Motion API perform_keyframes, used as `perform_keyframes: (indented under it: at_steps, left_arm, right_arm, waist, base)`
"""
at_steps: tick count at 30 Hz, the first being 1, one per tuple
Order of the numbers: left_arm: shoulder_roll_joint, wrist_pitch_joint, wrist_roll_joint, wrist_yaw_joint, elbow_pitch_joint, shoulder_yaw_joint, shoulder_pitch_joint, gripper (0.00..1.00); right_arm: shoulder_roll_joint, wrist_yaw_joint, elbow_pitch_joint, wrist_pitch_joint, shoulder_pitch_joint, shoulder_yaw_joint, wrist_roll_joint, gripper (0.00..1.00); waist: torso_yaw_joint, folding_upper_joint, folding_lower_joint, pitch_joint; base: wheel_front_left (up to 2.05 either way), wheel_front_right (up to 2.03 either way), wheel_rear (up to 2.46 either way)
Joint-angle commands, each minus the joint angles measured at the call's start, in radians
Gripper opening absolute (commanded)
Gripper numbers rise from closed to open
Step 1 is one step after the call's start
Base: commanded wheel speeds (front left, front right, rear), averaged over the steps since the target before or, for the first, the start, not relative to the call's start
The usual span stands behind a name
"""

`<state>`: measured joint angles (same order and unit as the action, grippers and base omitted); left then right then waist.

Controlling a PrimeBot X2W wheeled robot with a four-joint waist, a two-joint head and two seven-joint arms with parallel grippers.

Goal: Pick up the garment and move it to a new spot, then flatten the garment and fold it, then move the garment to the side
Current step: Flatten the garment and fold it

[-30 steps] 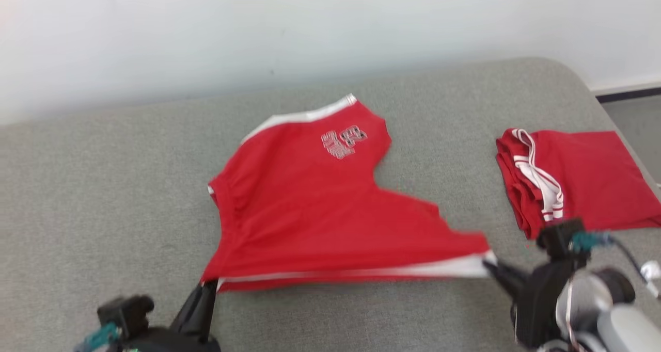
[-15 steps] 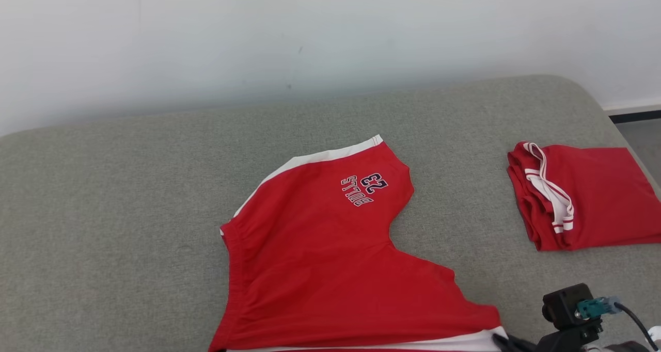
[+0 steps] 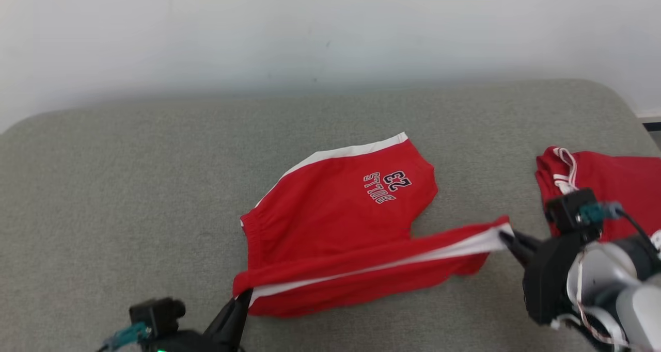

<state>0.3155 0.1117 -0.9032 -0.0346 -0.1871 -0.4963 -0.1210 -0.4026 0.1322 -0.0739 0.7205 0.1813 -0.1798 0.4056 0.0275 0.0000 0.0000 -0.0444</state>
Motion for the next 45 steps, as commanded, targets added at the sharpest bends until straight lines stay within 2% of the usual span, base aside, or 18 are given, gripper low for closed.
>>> perform_keyframes:
  at_steps: [1, 11, 18, 23, 28, 35, 37, 38, 39, 40, 45]
  left_arm:
    - [-0.003, -0.009, -0.003, -0.003, -0.009, 0.002, -0.025, 0.0]
    - [-0.091, -0.043, -0.001, -0.013, -0.101, 0.003, -0.257, 0.0]
    - [-0.131, -0.021, 0.037, -0.001, -0.204, -0.005, -0.427, 0.0]
    - [-0.154, 0.004, 0.066, 0.011, -0.3, -0.013, -0.526, 0.0]
    - [-0.182, 0.027, 0.088, -0.003, -0.387, -0.017, -0.609, 0.0]
    - [-0.21, 0.062, 0.092, -0.002, -0.476, -0.017, -0.673, 0.0]
    - [-0.212, 0.067, 0.09, -0.001, -0.486, -0.017, -0.676, 0.0]
    - [-0.214, 0.069, 0.087, 0.002, -0.495, -0.017, -0.678, 0.0]
    - [-0.215, 0.075, 0.085, 0.004, -0.503, -0.016, -0.68, 0.25]
    - [-0.216, 0.079, 0.086, 0.003, -0.51, -0.016, -0.682, 1.0]
    - [-0.221, 0.121, 0.087, -0.001, -0.526, 0.003, -0.674, 1.0]
  right_arm:
    - [-0.013, -0.003, 0.025, -0.013, 0.033, -0.009, 0.012, 0.0]
    - [-0.054, -0.003, 0.346, -0.118, 0.394, -0.174, 0.029, 0.0]
    - [-0.033, -0.003, 0.521, -0.244, 0.581, -0.223, -0.004, 0.0]
    - [-0.004, -0.003, 0.635, -0.332, 0.669, -0.248, -0.034, 0.0]
    - [0.019, -0.003, 0.731, -0.402, 0.741, -0.259, -0.061, 0.0]
    - [0.06, -0.003, 0.851, -0.471, 0.823, -0.265, -0.076, 0.0]
    - [0.068, -0.003, 0.864, -0.482, 0.83, -0.267, -0.072, 0.03]
    - [0.073, -0.003, 0.875, -0.495, 0.839, -0.269, -0.067, 0.99]
    - [0.078, -0.003, 0.885, -0.51, 0.846, -0.27, -0.063, 1.0]
    - [0.081, -0.003, 0.892, -0.525, 0.85, -0.275, -0.06, 1.0]
    - [0.081, -0.003, 0.917, -0.616, 0.862, -0.288, -0.036, 1.0]
  waist:
    - [-0.02, 0.0, 0.0, -0.021]
    - [-0.097, 0.0, 0.0, -0.125]
    - [-0.129, 0.0, 0.0, -0.211]
    - [-0.133, 0.0, 0.0, -0.261]
    - [-0.134, 0.0, 0.0, -0.303]
    - [-0.134, 0.0, 0.0, -0.338]
    - [-0.135, 0.0, 0.0, -0.339]
    - [-0.136, 0.0, 0.0, -0.339]
    - [-0.137, 0.0, 0.0, -0.337]
    - [-0.138, 0.0, 0.0, -0.335]
    - [-0.143, 0.0, 0.0, -0.302]
  base:
    - [0.0, 0.0, 0.0]
    - [0.0, 0.0, 0.0]
    - [0.0, 0.0, 0.0]
    - [0.0, 0.0, 0.0]
    - [0.0, 0.0, 0.0]
    - [0.0, 0.0, 0.0]
    - [0.0, 0.0, 0.0]
    - [0.0, 0.0, 0.0]
    - [0.0, 0.0, 0.0]
    - [0.0, 0.0, 0.0]
    - [0.0, 0.0, 0.0]
